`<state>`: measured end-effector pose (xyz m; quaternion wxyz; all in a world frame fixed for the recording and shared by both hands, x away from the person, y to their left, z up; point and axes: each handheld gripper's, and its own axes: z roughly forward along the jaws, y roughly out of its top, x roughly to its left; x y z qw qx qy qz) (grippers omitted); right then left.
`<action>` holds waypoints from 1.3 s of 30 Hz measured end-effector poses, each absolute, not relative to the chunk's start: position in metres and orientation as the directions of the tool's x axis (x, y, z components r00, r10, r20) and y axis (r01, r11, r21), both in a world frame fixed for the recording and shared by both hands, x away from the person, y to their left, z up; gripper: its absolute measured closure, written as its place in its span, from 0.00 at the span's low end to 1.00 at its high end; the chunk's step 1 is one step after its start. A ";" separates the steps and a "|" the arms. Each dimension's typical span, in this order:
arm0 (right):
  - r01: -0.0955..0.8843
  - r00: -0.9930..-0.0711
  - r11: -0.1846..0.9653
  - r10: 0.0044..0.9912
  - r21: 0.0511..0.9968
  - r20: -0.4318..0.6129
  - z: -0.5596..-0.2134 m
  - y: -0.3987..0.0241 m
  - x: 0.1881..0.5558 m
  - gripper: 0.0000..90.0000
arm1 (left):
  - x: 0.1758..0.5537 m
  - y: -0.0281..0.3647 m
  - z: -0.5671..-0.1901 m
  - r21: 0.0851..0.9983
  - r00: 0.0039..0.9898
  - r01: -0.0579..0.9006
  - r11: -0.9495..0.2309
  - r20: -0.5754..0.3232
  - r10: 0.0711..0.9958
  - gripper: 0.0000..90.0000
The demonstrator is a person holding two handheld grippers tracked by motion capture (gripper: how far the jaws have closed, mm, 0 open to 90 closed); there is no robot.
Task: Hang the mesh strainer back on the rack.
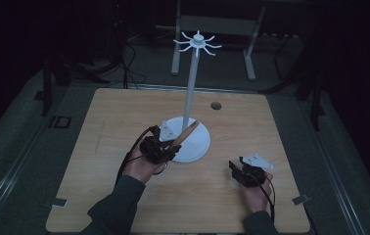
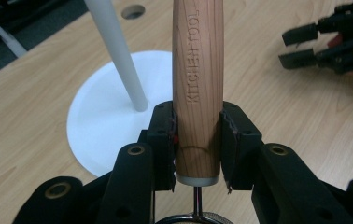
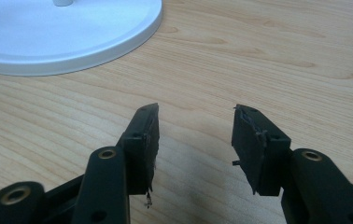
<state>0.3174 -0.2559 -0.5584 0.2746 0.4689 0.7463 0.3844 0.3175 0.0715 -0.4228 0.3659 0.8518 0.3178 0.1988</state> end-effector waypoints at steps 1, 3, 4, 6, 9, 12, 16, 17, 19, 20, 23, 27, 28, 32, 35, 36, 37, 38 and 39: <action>0.489 -0.409 0.265 0.911 0.831 -0.049 -0.558 -0.256 0.317 0.57 | 0.317 0.072 -0.422 0.755 0.715 0.394 -0.524 0.106 0.691 0.77; 0.488 -0.408 0.263 0.912 0.832 -0.048 -0.558 -0.256 0.317 0.57 | 0.317 0.072 -0.420 0.766 0.707 0.392 -0.510 0.104 0.700 0.77; 0.488 -0.407 0.262 0.912 0.832 -0.048 -0.558 -0.256 0.317 0.57 | 0.317 0.073 -0.419 0.768 0.704 0.390 -0.507 0.105 0.702 0.77; 0.488 -0.407 0.263 0.912 0.832 -0.049 -0.558 -0.256 0.317 0.57 | 0.316 0.073 -0.418 0.776 0.698 0.387 -0.497 0.105 0.708 0.77; 0.488 -0.406 0.262 0.912 0.832 -0.049 -0.558 -0.256 0.317 0.57 | 0.316 0.073 -0.416 0.780 0.697 0.388 -0.491 0.101 0.710 0.77; 0.488 -0.406 0.262 0.912 0.832 -0.049 -0.558 -0.256 0.317 0.57 | 0.316 0.073 -0.415 0.788 0.692 0.384 -0.481 0.099 0.715 0.77; 0.489 -0.406 0.262 0.912 0.832 -0.049 -0.558 -0.256 0.317 0.57 | 0.315 0.072 -0.412 0.802 0.682 0.379 -0.462 0.096 0.726 0.77; 0.488 -0.406 0.263 0.912 0.832 -0.050 -0.558 -0.256 0.317 0.57 | 0.315 0.072 -0.411 0.805 0.679 0.379 -0.456 0.093 0.728 0.77; 0.488 -0.407 0.264 0.912 0.832 -0.050 -0.558 -0.256 0.317 0.57 | 0.315 0.072 -0.409 0.816 0.673 0.375 -0.441 0.088 0.735 0.77; 0.488 -0.407 0.264 0.912 0.832 -0.050 -0.558 -0.256 0.317 0.57 | 0.315 0.072 -0.409 0.816 0.673 0.375 -0.441 0.088 0.735 0.77; 0.489 -0.407 0.264 0.912 0.832 -0.051 -0.558 -0.256 0.317 0.57 | 0.315 0.073 -0.406 0.825 0.666 0.371 -0.426 0.083 0.742 0.77; 0.487 -0.407 0.263 0.912 0.833 -0.050 -0.558 -0.256 0.317 0.57 | 0.314 0.074 -0.402 0.842 0.650 0.366 -0.397 0.075 0.756 0.77; 0.487 -0.407 0.262 0.912 0.833 -0.050 -0.558 -0.256 0.317 0.57 | 0.314 0.075 -0.400 0.850 0.643 0.363 -0.382 0.068 0.763 0.77; 0.486 -0.405 0.260 0.913 0.835 -0.049 -0.558 -0.256 0.317 0.56 | 0.315 0.076 -0.398 0.860 0.636 0.356 -0.365 0.064 0.769 0.77; 0.487 -0.402 0.255 0.915 0.835 -0.045 -0.558 -0.256 0.317 0.55 | 0.315 0.076 -0.397 0.865 0.631 0.355 -0.354 0.057 0.774 0.77; 0.488 -0.401 0.252 0.915 0.835 -0.042 -0.558 -0.256 0.317 0.55 | 0.315 0.077 -0.396 0.874 0.623 0.351 -0.337 0.051 0.781 0.77; 0.489 -0.401 0.252 0.915 0.835 -0.041 -0.558 -0.256 0.317 0.55 | 0.315 0.077 -0.395 0.877 0.620 0.351 -0.328 0.045 0.783 0.77; 0.488 -0.401 0.252 0.915 0.836 -0.042 -0.558 -0.256 0.317 0.55 | 0.315 0.078 -0.395 0.880 0.617 0.348 -0.324 0.045 0.785 0.77; 0.489 -0.401 0.251 0.915 0.836 -0.041 -0.558 -0.256 0.317 0.55 | 0.315 0.078 -0.395 0.880 0.617 0.348 -0.324 0.045 0.785 0.77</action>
